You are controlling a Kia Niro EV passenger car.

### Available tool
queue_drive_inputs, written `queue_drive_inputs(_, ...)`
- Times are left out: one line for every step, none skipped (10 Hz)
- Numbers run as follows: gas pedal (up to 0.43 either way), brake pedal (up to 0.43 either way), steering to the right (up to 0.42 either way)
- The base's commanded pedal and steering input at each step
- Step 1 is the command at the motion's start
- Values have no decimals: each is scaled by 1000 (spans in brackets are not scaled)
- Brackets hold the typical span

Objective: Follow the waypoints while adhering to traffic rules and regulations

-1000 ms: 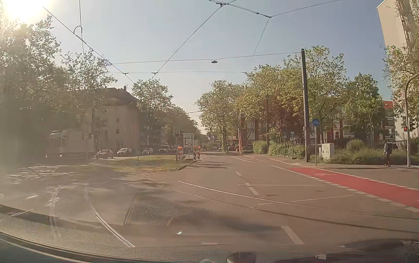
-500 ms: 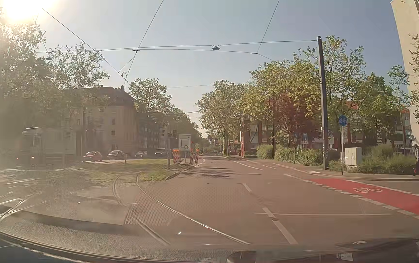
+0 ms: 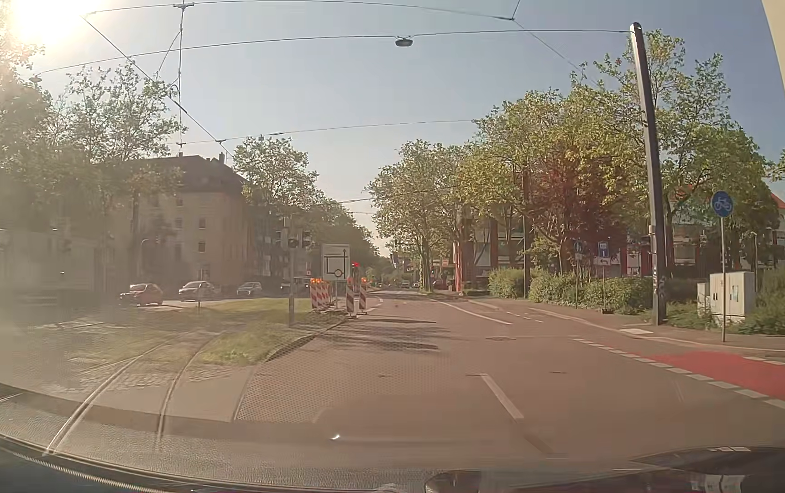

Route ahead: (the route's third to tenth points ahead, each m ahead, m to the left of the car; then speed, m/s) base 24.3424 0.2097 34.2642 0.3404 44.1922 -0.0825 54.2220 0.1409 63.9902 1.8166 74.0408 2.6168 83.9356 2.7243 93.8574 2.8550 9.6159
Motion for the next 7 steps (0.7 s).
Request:
queue_drive_inputs(169, 0, -2)
queue_drive_inputs(169, 0, -2)
queue_drive_inputs(169, 0, -1)
queue_drive_inputs(169, 0, -1)
queue_drive_inputs(169, 0, -1)
queue_drive_inputs(169, 0, -1)
queue_drive_inputs(169, 0, -1)
